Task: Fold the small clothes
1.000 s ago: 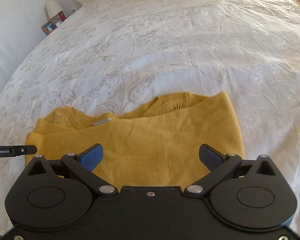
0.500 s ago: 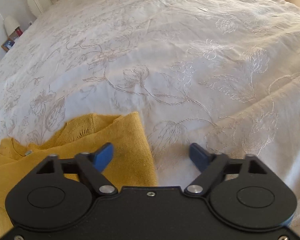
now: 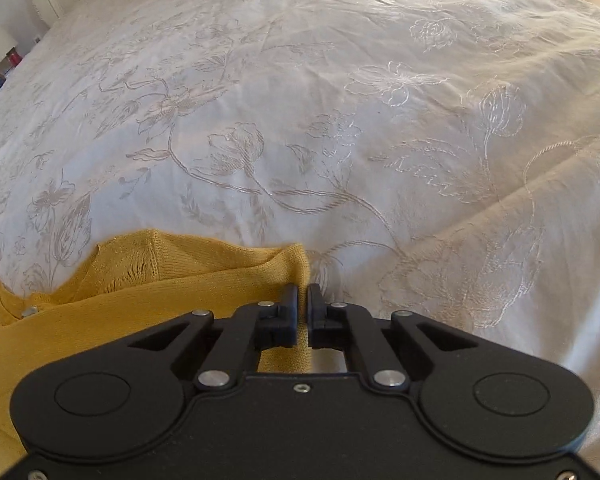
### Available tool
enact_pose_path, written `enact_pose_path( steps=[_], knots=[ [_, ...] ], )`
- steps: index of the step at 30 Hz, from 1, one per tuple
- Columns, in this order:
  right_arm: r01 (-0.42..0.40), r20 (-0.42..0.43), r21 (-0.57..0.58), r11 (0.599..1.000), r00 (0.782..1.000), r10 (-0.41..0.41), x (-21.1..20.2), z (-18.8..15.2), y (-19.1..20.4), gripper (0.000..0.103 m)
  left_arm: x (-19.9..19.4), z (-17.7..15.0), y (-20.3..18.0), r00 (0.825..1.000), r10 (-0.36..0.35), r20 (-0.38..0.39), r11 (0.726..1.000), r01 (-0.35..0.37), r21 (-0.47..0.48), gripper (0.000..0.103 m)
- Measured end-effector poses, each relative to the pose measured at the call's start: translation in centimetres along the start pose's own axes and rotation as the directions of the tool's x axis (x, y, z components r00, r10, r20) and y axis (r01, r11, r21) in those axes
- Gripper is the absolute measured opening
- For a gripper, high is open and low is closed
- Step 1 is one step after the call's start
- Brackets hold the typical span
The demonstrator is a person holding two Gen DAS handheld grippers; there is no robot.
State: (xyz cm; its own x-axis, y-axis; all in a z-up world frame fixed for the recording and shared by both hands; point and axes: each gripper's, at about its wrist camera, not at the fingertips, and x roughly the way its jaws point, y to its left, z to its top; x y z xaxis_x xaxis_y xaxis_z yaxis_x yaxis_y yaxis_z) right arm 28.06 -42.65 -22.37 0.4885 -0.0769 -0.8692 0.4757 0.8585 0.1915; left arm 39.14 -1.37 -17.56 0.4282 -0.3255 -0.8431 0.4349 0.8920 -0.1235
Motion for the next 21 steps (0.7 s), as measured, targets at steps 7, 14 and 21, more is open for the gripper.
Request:
enact_pose_path(
  steps=[7, 14, 21],
  knots=[
    [0.112, 0.010, -0.049, 0.992, 0.994, -0.112, -0.9, -1.1, 0.2, 0.085, 3.7, -1.8, 0.4, 0.989, 0.069, -0.130, 0.996, -0.061, 0.061, 0.091],
    [0.136, 0.003, -0.061, 0.989, 0.991, -0.136, -5.4, -4.4, -0.1, 0.102, 0.7, -2.8, 2.1, 0.994, 0.061, -0.095, 0.997, -0.065, -0.033, 0.103],
    [0.026, -0.009, -0.067, 0.997, 1.000, -0.027, -10.1, -10.2, 1.5, 0.102, -4.4, -6.5, 2.2, 0.997, 0.015, -0.070, 0.996, -0.021, -0.090, 0.103]
  ],
)
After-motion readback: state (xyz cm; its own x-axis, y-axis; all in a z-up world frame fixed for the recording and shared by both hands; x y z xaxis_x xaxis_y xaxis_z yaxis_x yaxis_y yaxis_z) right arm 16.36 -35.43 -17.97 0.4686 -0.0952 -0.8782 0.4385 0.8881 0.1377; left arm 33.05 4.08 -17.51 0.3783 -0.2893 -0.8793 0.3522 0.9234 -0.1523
